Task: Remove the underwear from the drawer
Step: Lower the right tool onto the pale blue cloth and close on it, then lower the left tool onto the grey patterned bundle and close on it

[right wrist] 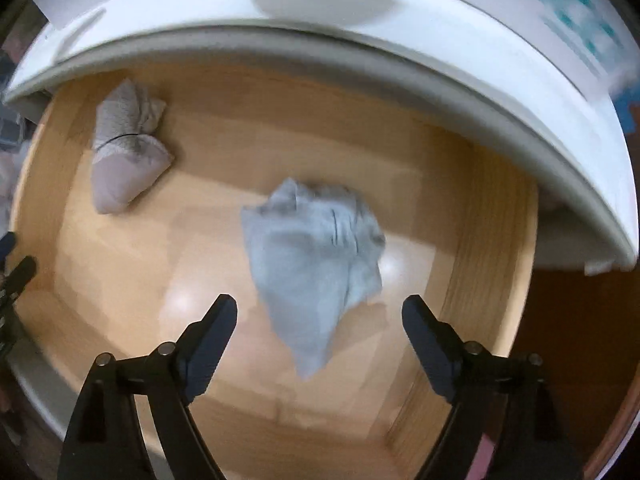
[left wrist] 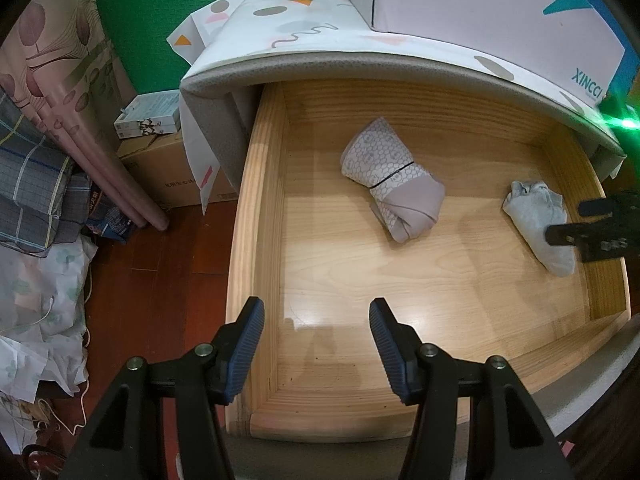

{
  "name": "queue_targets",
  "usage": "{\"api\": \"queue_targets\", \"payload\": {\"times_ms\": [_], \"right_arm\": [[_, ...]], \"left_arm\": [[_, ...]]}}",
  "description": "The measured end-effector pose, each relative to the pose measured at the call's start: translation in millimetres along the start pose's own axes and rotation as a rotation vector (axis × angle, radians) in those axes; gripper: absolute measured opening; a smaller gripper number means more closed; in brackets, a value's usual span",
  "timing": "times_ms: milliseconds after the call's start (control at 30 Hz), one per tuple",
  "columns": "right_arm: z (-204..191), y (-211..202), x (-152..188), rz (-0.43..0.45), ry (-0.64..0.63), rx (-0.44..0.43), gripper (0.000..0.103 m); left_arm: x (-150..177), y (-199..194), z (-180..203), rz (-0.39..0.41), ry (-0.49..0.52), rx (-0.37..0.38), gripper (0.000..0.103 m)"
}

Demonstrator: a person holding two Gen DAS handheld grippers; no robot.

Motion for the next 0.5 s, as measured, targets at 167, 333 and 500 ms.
{"api": "queue_targets", "payload": {"times_ms": [167,333,500], "right_arm": [[-7,19,-14,-0.013,-0.024,0.022,0.075],[-6,27,-9,-0.040,0.023,-0.002,0.062],[-3,28,10,-0.075,0.052,-0.022,0.058]], "left_arm": [[0,1,0,-0.008,-0.001,-0.001,0.056],[-1,2,0,-0.012,-0.004,-0.004,0.056],[0,3,1,-0.013,-0.001,-0.011,0.056]]}}
Point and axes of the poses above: each gripper's, at about its wrist camera, not at the fingertips, and y roughly the way its jaws point, z to its right, x to its underside, the point moved 7 cm from there along y, roughly the way its jaws point, and after that the axes turned 15 degrees about -y, right-handed, at the moved point
